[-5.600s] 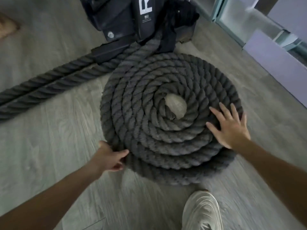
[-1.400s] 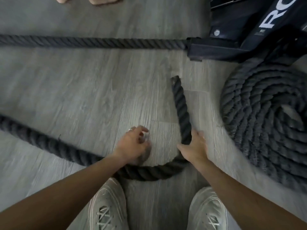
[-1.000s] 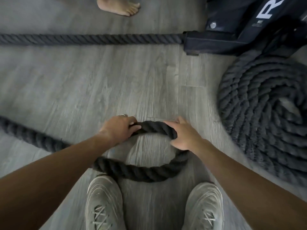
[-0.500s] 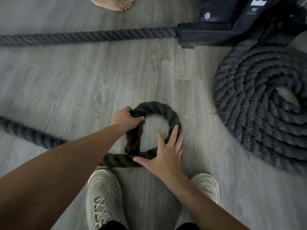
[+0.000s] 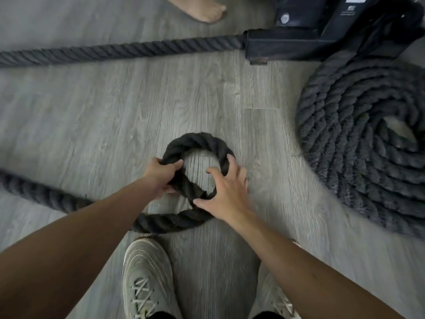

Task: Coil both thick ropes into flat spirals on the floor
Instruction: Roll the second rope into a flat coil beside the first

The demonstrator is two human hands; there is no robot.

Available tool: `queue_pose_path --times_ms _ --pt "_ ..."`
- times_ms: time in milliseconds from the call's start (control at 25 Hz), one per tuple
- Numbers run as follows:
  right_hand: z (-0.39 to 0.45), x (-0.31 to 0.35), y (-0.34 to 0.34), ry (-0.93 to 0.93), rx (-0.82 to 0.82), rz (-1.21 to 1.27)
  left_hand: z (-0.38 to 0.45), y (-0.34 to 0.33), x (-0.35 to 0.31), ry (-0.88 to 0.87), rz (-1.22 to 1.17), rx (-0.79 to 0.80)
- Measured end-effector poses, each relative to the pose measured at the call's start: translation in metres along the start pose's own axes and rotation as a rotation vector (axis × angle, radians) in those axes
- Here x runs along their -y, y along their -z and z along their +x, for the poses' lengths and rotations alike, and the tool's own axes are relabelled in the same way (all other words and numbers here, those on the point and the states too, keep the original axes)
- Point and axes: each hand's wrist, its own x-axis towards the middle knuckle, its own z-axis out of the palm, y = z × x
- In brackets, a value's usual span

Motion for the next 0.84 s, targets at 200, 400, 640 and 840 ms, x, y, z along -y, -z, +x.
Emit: queue_pose_path --times_ms 200,400,640,840 --pt "0.01 -0.013 0.01 -0.085 0.041 0.193 0.003 -0.001 0.011 -0.314 0.848 -0.15" --pt "0.008 -0.023 0.006 -0.112 -0.024 0.342 0.008 0.027 0.006 -1.129 1.552 0.087" --pt "0.015 -0.03 0.007 -0.097 -0.097 0.388 0.02 0.038 -0.013 -1.318 2.075 0.162" --pt "0.0 -0.029 0.005 -0.274 -0.106 0.421 0.012 0.034 0.025 -1.243 1.948 0.062"
